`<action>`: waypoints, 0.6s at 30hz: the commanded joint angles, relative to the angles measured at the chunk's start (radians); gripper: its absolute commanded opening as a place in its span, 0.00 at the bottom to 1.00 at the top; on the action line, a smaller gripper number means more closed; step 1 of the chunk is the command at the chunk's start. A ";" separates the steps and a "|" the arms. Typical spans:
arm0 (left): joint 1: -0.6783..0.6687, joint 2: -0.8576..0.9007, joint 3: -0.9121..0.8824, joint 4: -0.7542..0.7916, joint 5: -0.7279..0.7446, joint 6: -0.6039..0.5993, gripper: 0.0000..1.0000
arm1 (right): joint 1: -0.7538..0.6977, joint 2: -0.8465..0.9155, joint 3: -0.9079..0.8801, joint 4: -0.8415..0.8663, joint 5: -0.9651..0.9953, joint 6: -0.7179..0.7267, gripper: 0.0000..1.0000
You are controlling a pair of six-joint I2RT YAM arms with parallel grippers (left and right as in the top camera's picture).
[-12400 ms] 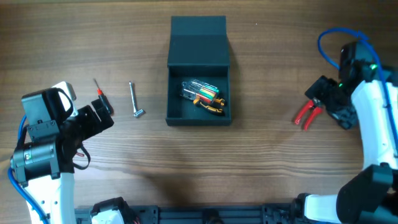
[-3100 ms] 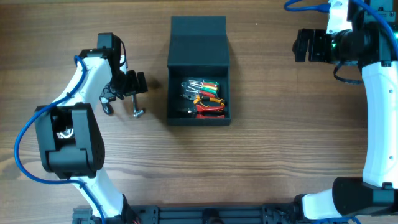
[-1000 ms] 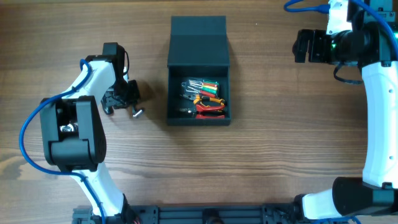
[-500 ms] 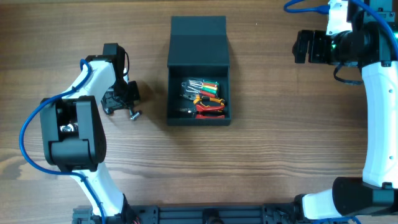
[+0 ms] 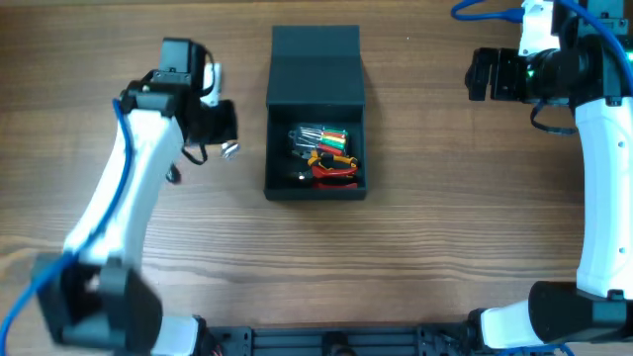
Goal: Pack container
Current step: 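Carry the wrench into the box and release it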
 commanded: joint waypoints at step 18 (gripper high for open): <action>-0.418 0.078 0.021 0.051 0.004 0.883 0.04 | -0.002 0.010 -0.009 0.007 -0.012 -0.003 1.00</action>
